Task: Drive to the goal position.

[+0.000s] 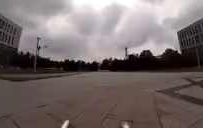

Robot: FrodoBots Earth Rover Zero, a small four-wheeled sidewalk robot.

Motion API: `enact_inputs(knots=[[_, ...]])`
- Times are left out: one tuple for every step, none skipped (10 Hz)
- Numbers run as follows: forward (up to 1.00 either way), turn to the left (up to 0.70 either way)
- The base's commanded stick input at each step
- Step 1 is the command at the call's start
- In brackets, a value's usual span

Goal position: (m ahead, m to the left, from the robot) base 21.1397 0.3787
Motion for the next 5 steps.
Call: enact_inputs(knots=[[1.0,-0.14],[1.0,0.0],[1.0,0.0],[1.0,0.0],[1.0,0.0]])
